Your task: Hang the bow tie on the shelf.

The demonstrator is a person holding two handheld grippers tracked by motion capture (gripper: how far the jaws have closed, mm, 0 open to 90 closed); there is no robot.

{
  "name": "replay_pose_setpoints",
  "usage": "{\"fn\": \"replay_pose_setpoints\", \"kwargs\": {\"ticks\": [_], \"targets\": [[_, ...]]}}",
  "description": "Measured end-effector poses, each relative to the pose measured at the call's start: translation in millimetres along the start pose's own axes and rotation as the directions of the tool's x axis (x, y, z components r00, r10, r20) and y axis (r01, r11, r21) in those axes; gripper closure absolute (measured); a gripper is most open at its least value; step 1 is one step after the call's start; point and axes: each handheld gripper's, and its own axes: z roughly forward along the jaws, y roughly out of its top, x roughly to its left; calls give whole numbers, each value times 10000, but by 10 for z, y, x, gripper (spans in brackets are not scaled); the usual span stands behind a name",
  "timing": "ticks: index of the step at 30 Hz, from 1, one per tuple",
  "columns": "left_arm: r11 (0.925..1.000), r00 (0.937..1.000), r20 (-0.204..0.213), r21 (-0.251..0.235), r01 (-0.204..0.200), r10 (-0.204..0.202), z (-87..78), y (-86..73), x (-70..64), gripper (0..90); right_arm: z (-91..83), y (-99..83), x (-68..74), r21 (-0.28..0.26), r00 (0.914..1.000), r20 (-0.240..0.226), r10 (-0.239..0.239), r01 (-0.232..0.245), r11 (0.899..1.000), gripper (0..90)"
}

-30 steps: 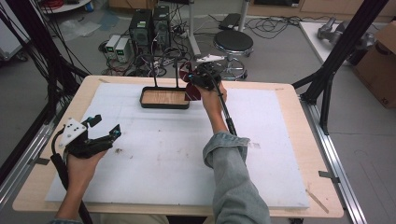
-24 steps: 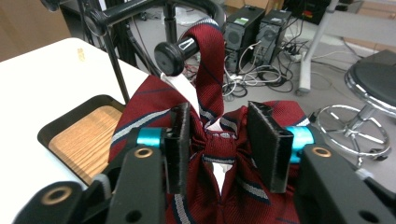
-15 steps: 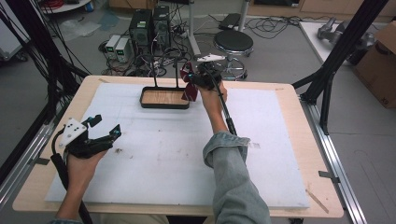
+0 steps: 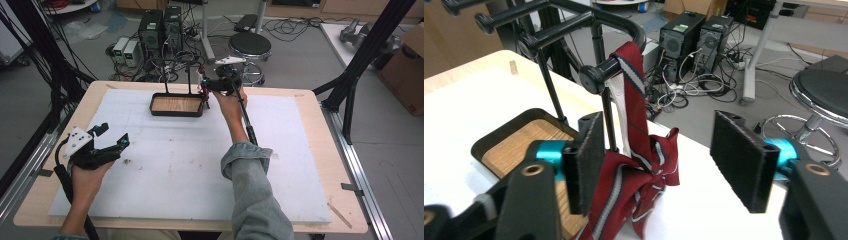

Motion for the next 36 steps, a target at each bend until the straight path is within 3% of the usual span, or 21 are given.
{"fn": "replay_pose_setpoints", "kwargs": {"ticks": [5, 9, 14, 21, 31, 36], "targets": [[10000, 10000, 16, 30, -35, 35, 6, -1, -4, 197, -148, -8, -76, -419, 9999, -80, -74, 70, 9991, 303], [10000, 10000, 9, 26, -9, 9, 13, -2, -12, 197, -276, -29, -171, -760, 9998, -52, 196, -199, 9969, 221], [9999, 10000, 54, 115, -82, 81, 35, -11, -29, 197, -496, -12, -308, -1010, 9983, 440, 381, -335, 9943, 117], [9999, 9999, 77, 119, -104, 103, 41, -16, -38, 197, -826, 31, -490, -1468, 9956, 824, 456, -331, 9886, 115], [9999, 9999, 4, 113, -102, 102, 13, -14, -35, 196, -1341, 62, -696, -2024, 9934, 1002, 562, -349, 9787, 112], [9999, 10000, 15, 142, -97, 97, 26, -21, -44, 196, -1601, -11, -765, -2460, 9929, 1056, 553, -278, 9689, 112]]}}
